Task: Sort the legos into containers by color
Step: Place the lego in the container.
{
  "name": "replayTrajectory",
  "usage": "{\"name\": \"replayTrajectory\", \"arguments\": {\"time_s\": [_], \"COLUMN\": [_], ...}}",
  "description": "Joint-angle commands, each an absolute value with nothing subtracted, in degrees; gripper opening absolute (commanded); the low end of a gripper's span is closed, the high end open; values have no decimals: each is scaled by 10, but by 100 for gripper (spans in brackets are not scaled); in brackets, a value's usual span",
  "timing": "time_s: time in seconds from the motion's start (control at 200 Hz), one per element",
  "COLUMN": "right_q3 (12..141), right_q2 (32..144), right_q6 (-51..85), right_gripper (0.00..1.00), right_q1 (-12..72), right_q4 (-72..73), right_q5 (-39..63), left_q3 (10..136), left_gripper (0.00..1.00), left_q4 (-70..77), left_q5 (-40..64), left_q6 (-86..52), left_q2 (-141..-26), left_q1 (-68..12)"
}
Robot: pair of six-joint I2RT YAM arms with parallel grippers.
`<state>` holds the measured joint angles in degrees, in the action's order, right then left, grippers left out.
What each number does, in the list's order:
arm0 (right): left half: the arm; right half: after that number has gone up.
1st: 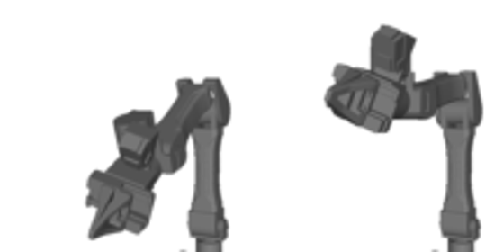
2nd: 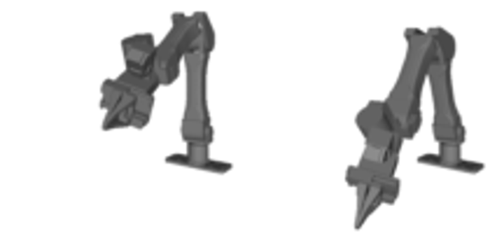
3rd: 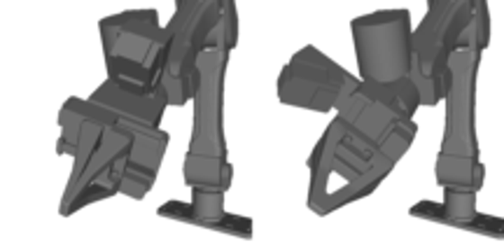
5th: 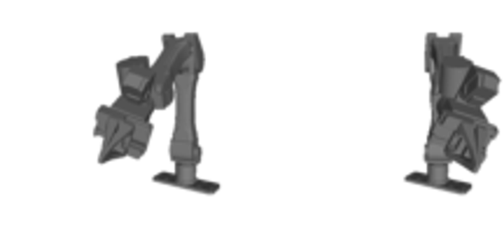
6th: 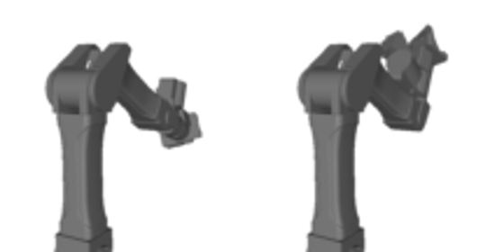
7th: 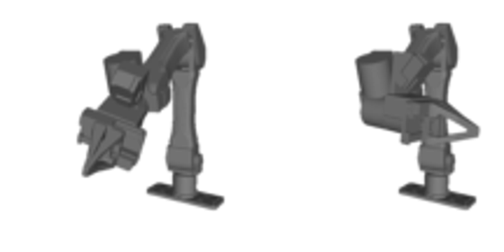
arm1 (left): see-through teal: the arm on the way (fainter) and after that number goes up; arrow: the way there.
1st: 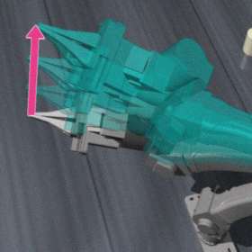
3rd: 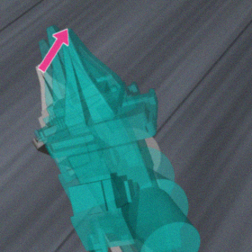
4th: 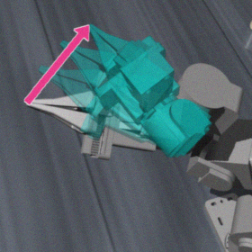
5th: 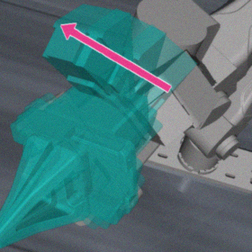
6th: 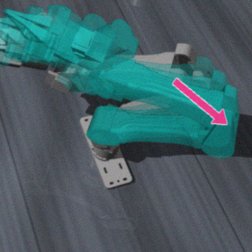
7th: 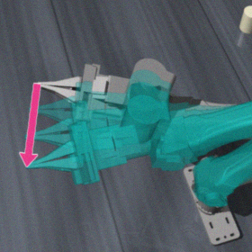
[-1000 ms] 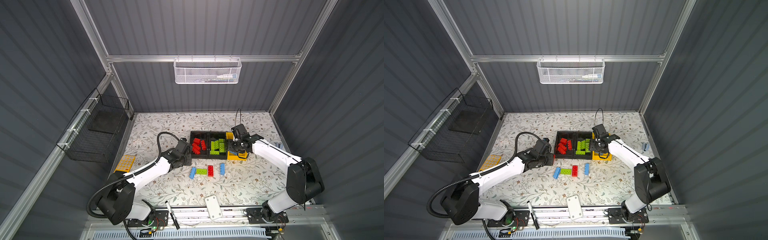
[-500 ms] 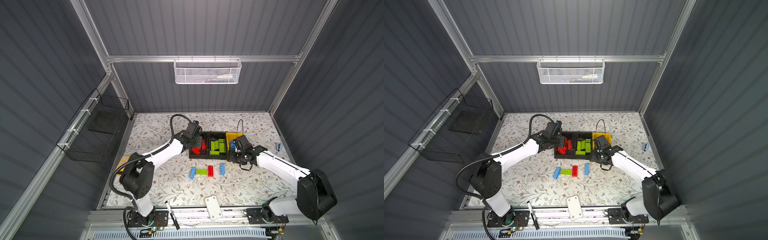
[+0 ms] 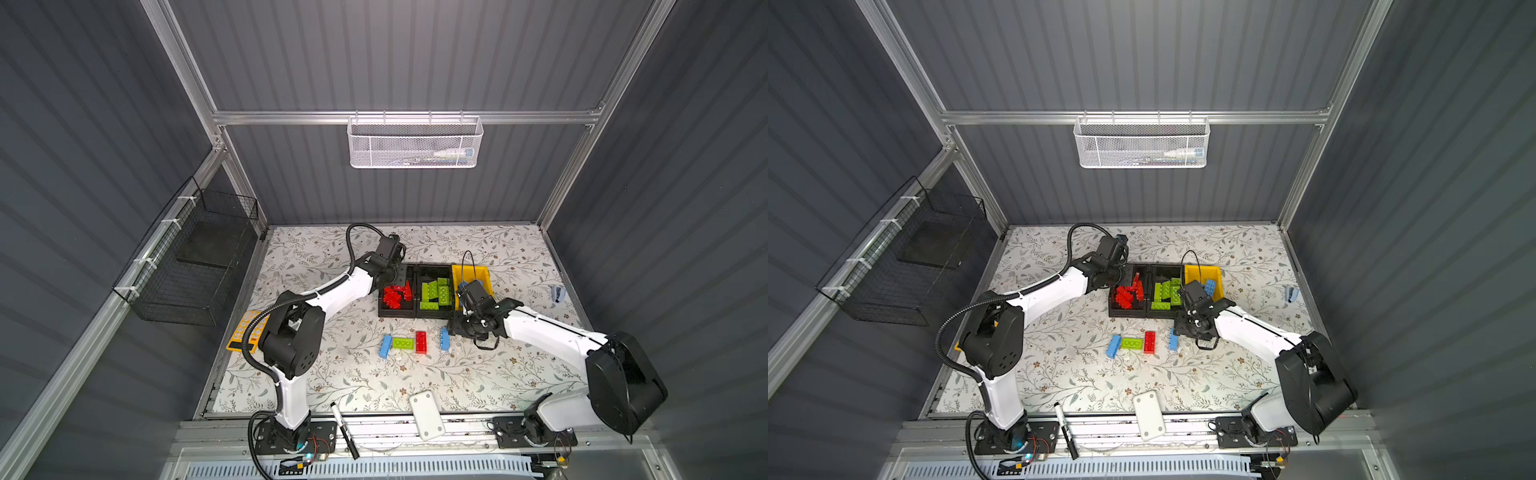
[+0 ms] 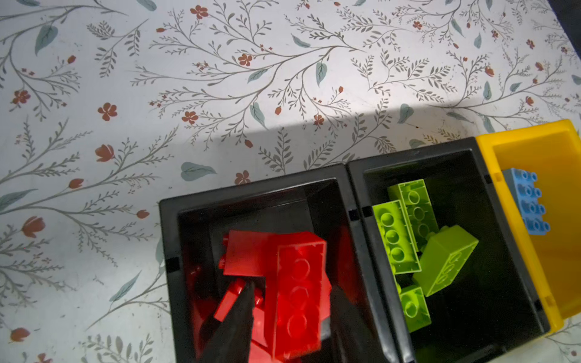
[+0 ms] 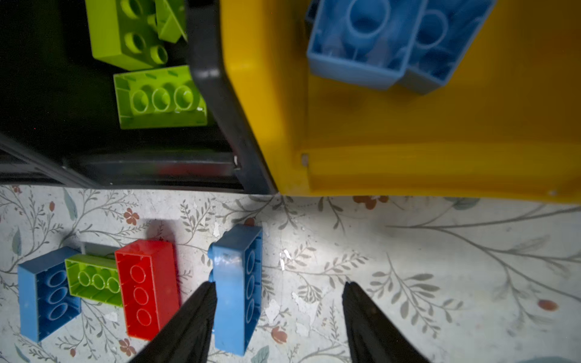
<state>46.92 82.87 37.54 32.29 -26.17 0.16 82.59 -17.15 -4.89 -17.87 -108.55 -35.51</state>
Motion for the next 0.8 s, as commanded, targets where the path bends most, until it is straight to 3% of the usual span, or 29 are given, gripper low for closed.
{"name": "replayTrajectory", "arguments": {"time_s": [0.0,0.585,0.796], "right_q3": [488,534,533], "right_q2": [839,928,942], "right_q6": [381,380,386], "right_gripper": [66,65,49], "right_q1": [333,360,362], "right_q4": [-256,-254,-250], "right_q5": [6,17,17], "left_q3": [838,769,732], "left_gripper": [51,56,56], "left_q4": [-174,-171,-173], "left_q5": [-46,-66,-74], "left_q6": [-175,-176,-182], "left_q2": [-1082,-1010,-976], "left_q1": [-350,-323,-318]}}
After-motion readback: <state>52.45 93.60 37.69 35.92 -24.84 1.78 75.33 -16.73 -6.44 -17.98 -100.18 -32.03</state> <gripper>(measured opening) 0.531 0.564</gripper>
